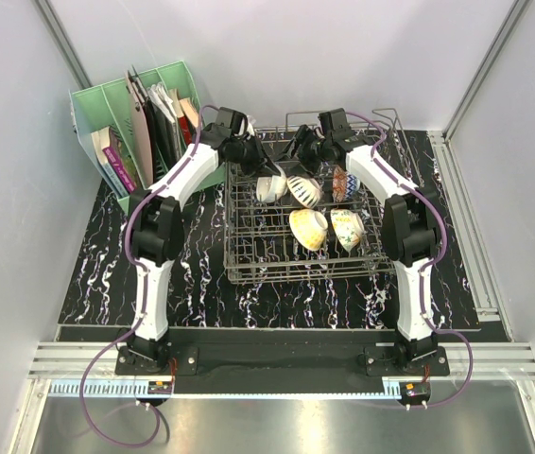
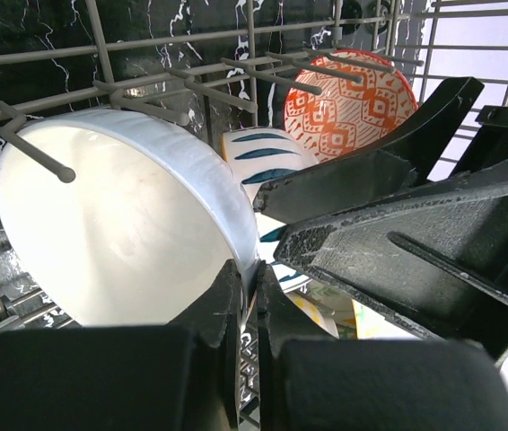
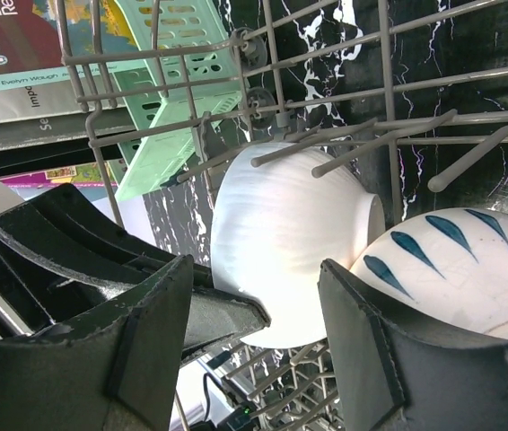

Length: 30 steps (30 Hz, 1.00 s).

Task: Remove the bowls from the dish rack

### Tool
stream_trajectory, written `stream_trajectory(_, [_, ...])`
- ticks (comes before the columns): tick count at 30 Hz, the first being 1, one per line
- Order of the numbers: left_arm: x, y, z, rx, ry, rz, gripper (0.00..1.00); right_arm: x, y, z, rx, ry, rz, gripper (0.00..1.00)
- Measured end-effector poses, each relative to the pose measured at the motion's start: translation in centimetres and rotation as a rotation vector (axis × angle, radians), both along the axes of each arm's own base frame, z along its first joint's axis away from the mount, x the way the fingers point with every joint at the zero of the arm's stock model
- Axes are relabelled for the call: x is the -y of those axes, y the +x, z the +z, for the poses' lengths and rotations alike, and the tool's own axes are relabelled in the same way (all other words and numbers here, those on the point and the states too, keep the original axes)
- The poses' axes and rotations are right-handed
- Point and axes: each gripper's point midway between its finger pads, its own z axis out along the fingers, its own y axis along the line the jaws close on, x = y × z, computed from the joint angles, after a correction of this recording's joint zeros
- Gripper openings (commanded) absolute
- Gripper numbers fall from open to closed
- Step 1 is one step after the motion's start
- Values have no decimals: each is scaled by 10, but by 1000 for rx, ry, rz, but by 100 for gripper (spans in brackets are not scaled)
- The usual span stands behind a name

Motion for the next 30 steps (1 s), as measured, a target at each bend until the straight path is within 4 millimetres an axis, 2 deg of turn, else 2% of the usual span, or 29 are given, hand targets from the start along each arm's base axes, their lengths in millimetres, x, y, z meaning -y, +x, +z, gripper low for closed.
stream_trajectory(16, [-9, -16, 1, -24, 32, -7, 0, 17, 1, -4, 7, -52, -58, 64])
stream_trajectory(30, [-26, -18, 7, -30, 27, 1, 0, 32, 4, -16, 1, -110, -95, 63])
